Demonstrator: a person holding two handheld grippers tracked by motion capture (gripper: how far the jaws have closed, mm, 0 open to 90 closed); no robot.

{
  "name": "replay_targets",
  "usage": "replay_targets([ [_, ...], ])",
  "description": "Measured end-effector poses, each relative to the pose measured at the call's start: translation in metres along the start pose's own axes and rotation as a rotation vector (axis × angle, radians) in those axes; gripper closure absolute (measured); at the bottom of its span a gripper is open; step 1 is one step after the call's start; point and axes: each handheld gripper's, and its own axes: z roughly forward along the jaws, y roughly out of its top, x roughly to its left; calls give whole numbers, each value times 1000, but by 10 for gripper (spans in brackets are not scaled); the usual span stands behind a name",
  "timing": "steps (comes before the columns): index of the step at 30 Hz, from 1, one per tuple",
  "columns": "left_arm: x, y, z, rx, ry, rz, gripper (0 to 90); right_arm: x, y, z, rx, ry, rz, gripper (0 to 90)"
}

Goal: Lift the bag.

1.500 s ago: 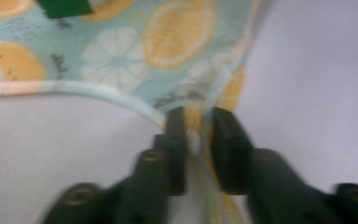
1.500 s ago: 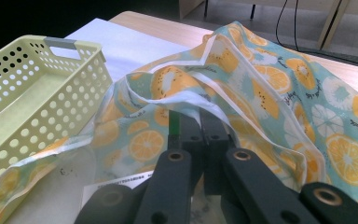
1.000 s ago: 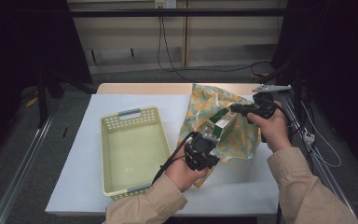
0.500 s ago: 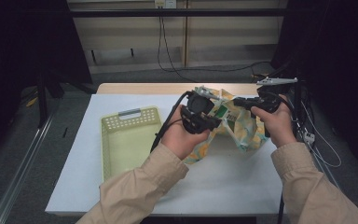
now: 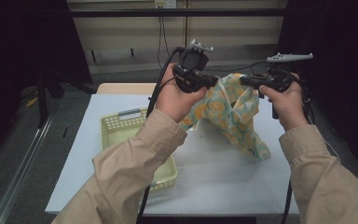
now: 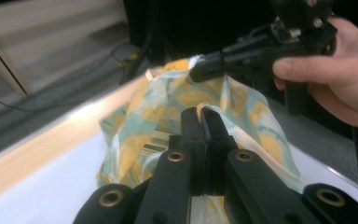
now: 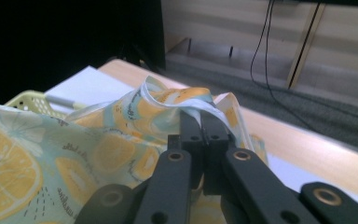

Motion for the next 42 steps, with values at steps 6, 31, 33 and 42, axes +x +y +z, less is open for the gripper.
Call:
replay_targets([
  [6, 8, 18, -13, -60, 22, 17, 900, 1, 28, -8, -73, -27, -18, 900],
  [31, 60, -52, -18, 18, -56, -104, 381, 11, -18, 16, -33, 73, 49, 647],
  [33, 64, -60, -19, 13, -58, -97, 263, 11, -23, 13, -51, 83, 60, 575],
  [42, 71, -90, -41, 7, -96, -69, 101, 11, -45, -16, -57, 65, 154, 258],
])
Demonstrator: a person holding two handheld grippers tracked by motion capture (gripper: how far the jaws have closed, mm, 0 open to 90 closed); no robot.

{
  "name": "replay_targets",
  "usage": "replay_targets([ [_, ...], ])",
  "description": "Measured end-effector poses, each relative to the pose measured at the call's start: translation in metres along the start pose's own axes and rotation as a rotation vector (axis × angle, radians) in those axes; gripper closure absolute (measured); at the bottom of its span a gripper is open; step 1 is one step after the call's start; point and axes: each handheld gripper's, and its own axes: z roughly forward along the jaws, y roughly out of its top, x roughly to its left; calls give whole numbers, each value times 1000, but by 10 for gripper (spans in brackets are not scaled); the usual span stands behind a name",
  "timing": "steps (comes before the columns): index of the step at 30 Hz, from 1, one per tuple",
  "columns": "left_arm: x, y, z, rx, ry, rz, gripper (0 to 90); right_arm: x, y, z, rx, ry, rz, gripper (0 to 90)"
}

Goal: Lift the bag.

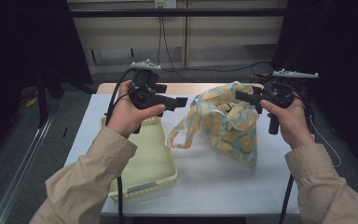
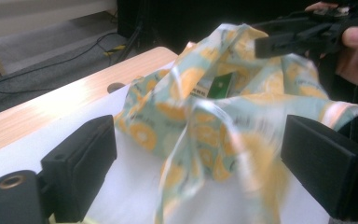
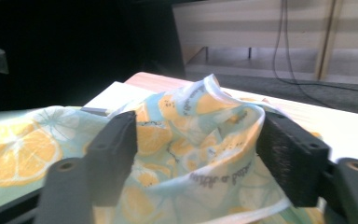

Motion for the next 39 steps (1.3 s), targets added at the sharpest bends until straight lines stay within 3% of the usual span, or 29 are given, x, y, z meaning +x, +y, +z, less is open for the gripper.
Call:
replay_targets([
  [2, 3, -9, -4, 10, 5, 0, 97, 0, -2, -8, 22, -14, -29, 214],
  [8, 10, -38, -8, 37, 0, -15, 82, -2, -16, -28, 27, -37, -56, 173],
  [12, 13, -55, -12, 17, -11, -17, 71, -1, -33, -34, 31, -27, -80, 168],
  [20, 20, -86, -24, 18, -13, -18, 59, 11, -74, -34, 77, -6, -146, 146],
  [23, 22, -98, -28, 3, -13, -28, 59, 14, -88, -34, 74, 16, -139, 145],
  [33, 32, -138, -40, 7, -1, -43, 61, 17, -126, -36, 91, 3, -160, 141],
  [39, 29, -158, -51, 15, 27, -16, 63, 20, -145, -38, 125, 1, -189, 134],
])
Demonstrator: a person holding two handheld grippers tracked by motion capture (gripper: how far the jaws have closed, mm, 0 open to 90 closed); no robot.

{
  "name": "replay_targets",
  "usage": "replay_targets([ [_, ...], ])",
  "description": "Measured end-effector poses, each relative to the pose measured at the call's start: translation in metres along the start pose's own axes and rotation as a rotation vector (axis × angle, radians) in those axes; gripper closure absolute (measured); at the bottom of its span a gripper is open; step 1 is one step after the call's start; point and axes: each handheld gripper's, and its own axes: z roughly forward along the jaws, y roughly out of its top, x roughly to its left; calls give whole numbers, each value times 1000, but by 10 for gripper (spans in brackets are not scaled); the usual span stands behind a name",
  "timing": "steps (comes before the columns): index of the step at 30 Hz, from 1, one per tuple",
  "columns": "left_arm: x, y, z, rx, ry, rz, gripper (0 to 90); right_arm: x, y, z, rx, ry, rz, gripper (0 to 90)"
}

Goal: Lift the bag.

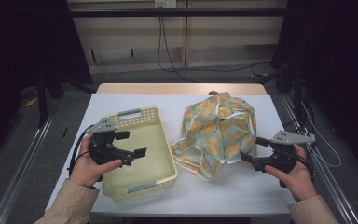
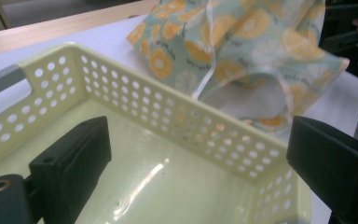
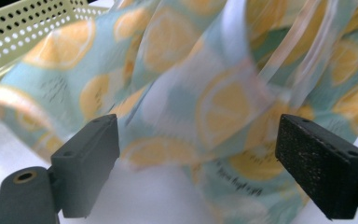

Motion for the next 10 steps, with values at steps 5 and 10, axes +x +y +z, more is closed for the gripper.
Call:
replay_targets([
  [5, 1, -20, -6, 8, 11, -12, 65, 4, -14, -3, -27, 3, 1, 133],
  [10, 4, -36, -7, 2, 22, -39, 63, 6, -28, -1, -18, 9, 8, 133],
])
